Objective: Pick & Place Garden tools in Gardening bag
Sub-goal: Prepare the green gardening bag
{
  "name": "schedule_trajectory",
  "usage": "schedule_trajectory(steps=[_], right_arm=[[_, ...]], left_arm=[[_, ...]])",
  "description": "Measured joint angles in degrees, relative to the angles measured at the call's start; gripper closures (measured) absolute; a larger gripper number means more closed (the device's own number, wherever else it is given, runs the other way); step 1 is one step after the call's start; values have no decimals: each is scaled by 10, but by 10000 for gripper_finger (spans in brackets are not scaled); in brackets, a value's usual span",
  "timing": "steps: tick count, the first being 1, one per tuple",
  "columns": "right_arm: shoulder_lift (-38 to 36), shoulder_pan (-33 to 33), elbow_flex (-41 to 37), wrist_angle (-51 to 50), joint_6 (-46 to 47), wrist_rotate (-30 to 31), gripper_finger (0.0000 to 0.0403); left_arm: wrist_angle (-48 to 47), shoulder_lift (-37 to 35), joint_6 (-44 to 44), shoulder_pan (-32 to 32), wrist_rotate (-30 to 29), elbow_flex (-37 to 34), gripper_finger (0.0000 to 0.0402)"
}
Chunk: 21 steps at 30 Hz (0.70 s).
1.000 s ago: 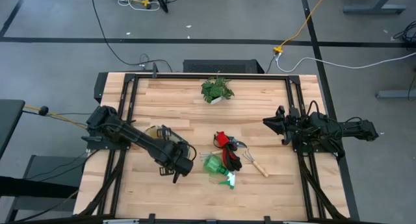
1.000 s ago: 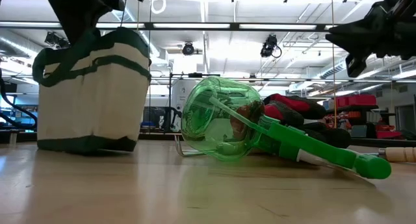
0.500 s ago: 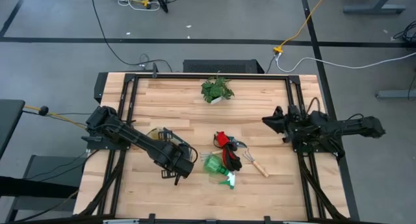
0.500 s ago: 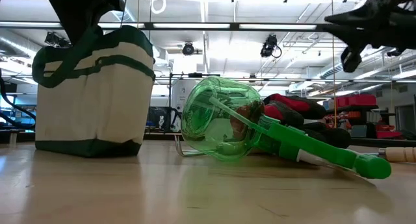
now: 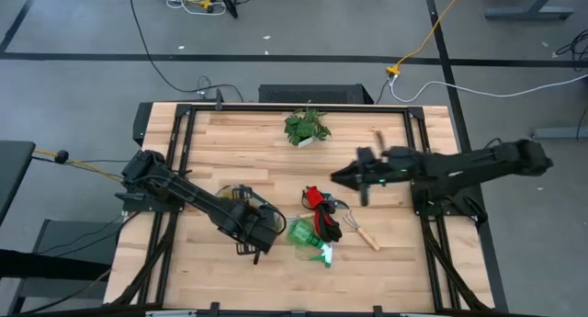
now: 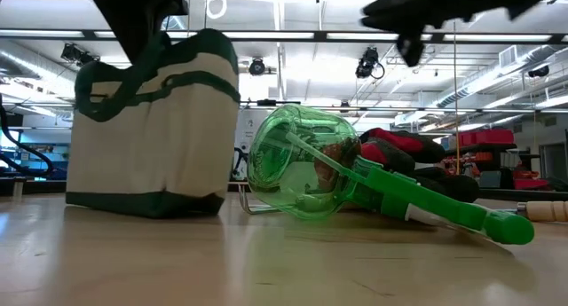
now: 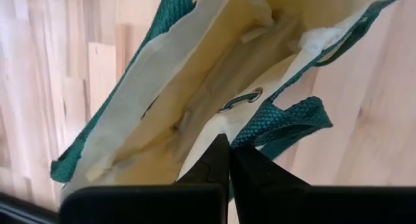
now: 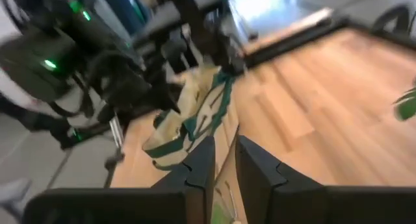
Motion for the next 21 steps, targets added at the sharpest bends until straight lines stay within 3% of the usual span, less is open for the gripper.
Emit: schedule_trajectory(steps=[10, 21], right_arm=[[232, 12, 263, -196, -42, -32, 341], [359, 14, 383, -240, -28, -63, 341]], left_arm=[[25, 0, 6, -8, -1, 0, 394], [25, 0, 8, -34, -20, 0, 395]])
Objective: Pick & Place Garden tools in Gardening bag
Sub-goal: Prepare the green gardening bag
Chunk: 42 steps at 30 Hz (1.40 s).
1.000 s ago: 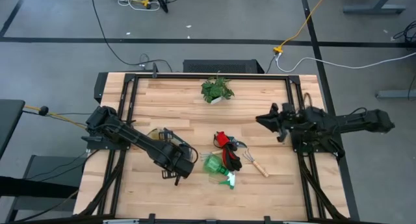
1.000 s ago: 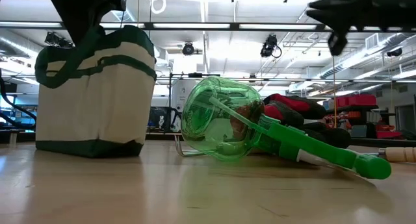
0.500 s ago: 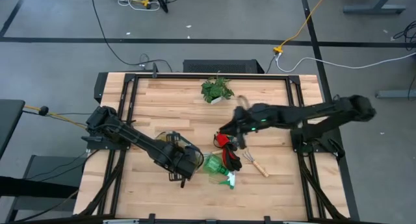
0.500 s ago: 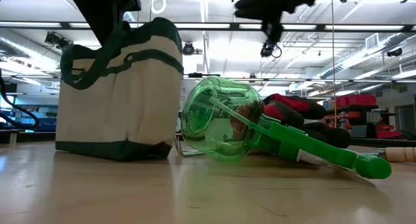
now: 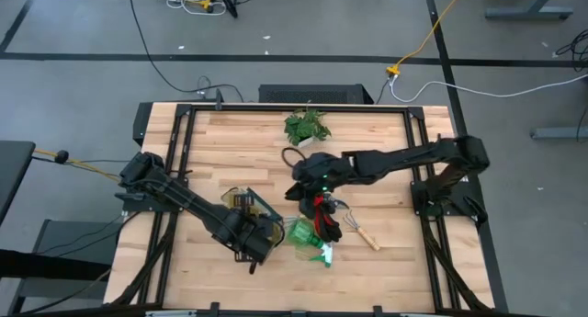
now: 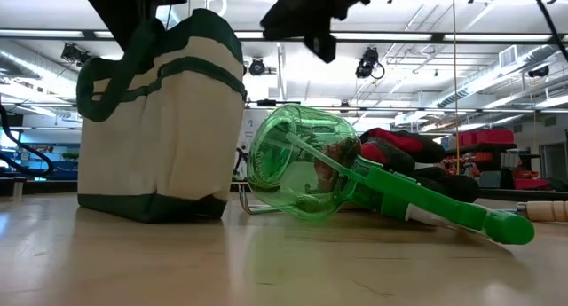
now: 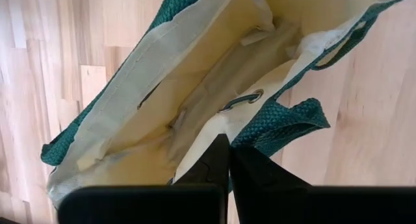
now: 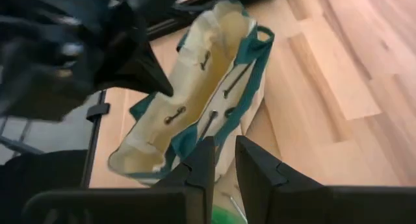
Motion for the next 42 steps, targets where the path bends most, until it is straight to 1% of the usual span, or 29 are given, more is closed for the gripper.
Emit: schedule_trajectory(steps=[5, 9, 12, 17, 22, 26, 30, 34, 38, 42], right_arm=[[38, 0, 17, -7, 19, -6, 341], [49, 0, 23, -4, 26, -6, 341], [49, 1, 23, -1, 31, -5, 341], [49, 10, 23, 31, 32, -2, 339], [63, 20, 23, 43, 33, 16, 321], [90, 22, 23, 89, 48, 6, 299], [105, 22, 23, 111, 48, -2, 283], [115, 22, 23, 130, 59, -4, 278], [129, 23, 23, 138, 64, -6, 278], [141, 23, 23, 158, 76, -20, 278]], left_arm=[[0, 0, 1, 0, 0, 0, 389], [4, 0, 1, 0, 0, 0, 380], [6, 0, 1, 0, 0, 0, 385], [12, 0, 5, 0, 0, 0, 395], [29, 0, 14, 0, 0, 0, 384], [28, 0, 14, 0, 0, 0, 381], [28, 0, 14, 0, 0, 0, 390], [28, 0, 16, 0, 0, 0, 393], [28, 0, 16, 0, -1, 0, 384], [29, 0, 16, 0, -2, 0, 385]])
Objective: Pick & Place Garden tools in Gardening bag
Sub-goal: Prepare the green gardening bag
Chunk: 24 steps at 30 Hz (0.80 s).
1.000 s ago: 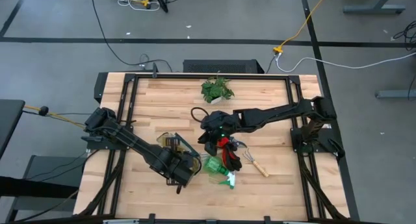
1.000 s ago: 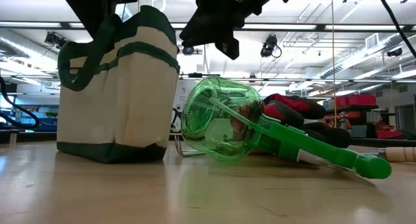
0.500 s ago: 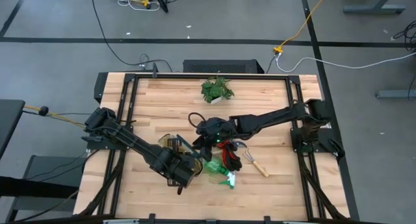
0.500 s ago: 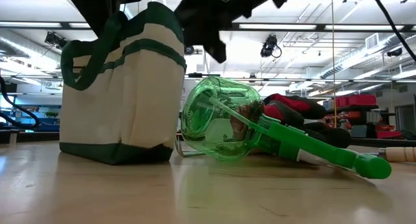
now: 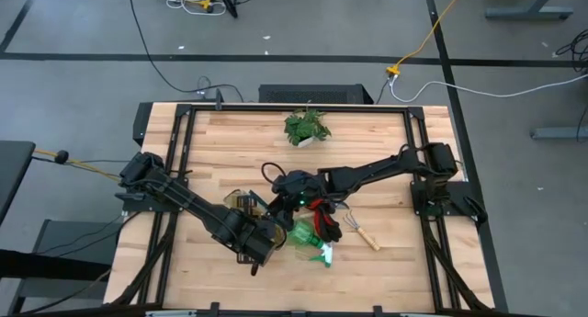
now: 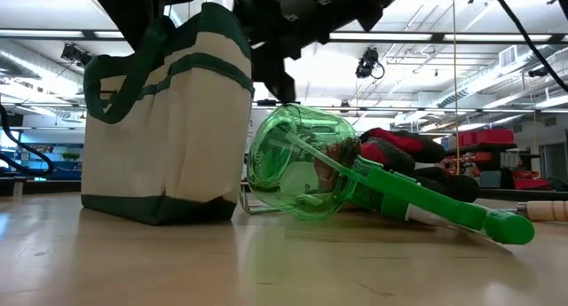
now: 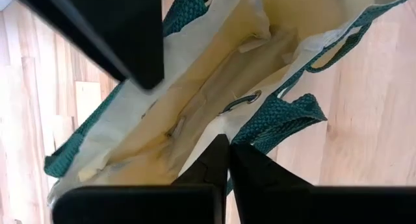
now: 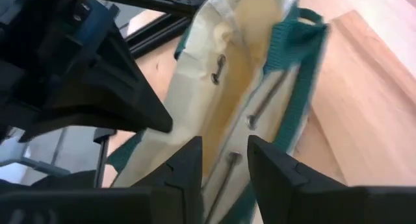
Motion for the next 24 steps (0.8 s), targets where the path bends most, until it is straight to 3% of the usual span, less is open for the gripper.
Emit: schedule_trajectory(steps=[24], right_arm=[[11, 16, 0, 5, -11, 15, 286]], left_arm=[[1, 0, -2, 0, 5, 0, 389]])
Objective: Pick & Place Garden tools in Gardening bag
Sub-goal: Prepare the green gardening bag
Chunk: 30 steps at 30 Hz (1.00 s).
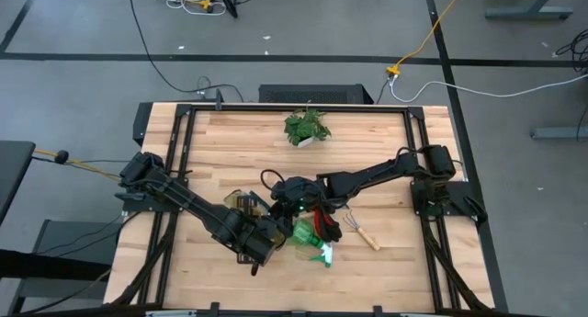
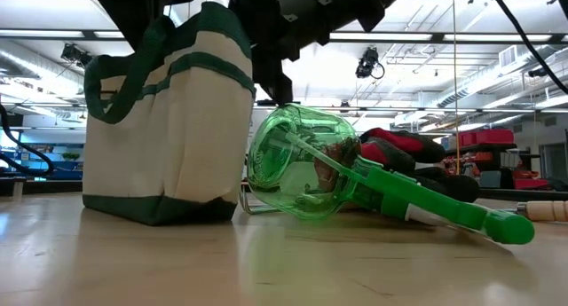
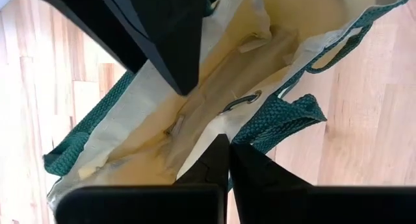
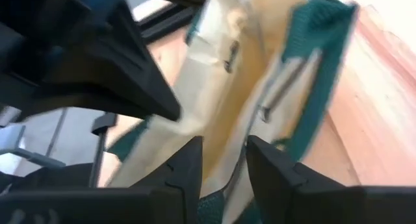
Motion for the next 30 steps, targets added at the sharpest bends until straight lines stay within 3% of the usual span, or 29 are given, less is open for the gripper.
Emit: schedule_trajectory(steps=[10, 21, 30], right_arm=[[0, 0, 1, -7, -13, 2, 393], [0, 0, 91, -159, -60, 42, 401], [0, -10, 98, -213, -61, 72, 402]], left_arm=[[1, 0, 2, 0, 12, 0, 395], [2, 0, 10, 0, 67, 0, 397], [2, 0, 10, -20, 89, 0, 397]])
